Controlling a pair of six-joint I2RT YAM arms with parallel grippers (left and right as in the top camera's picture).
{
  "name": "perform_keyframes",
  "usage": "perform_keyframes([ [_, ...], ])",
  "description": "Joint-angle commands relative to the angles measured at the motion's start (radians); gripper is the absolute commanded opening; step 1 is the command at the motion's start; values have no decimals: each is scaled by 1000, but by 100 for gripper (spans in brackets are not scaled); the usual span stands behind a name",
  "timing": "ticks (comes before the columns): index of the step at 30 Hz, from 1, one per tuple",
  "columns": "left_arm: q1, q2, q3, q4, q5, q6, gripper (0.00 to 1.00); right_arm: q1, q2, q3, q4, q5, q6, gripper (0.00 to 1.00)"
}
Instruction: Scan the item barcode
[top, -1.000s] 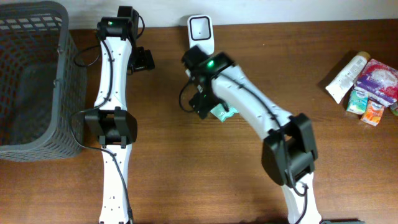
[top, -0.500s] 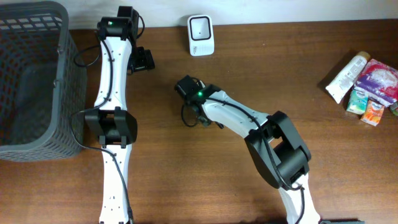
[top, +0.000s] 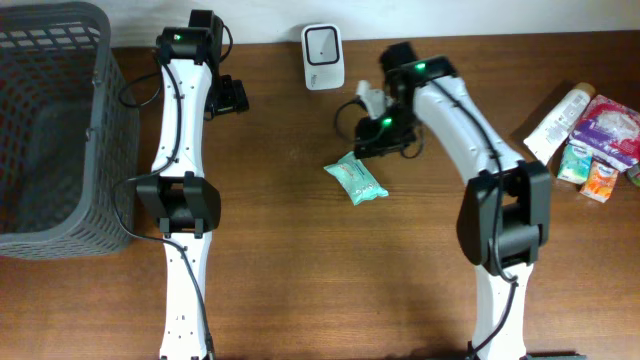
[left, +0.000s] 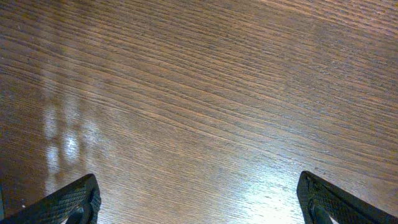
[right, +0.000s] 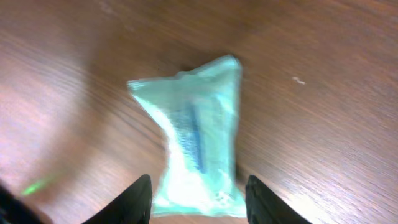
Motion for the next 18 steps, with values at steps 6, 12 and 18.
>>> perform_keyframes([
  [6,0,-34,-3,1,-11,-13,99,353,-11,-19,-25,856,327,52],
  [12,0,-34,-3,1,-11,-13,99,470,-11,-250,198,988,395,55],
  [18,0,-34,-3,1,-11,-13,99,472,-11,-396,348,988,394,49],
])
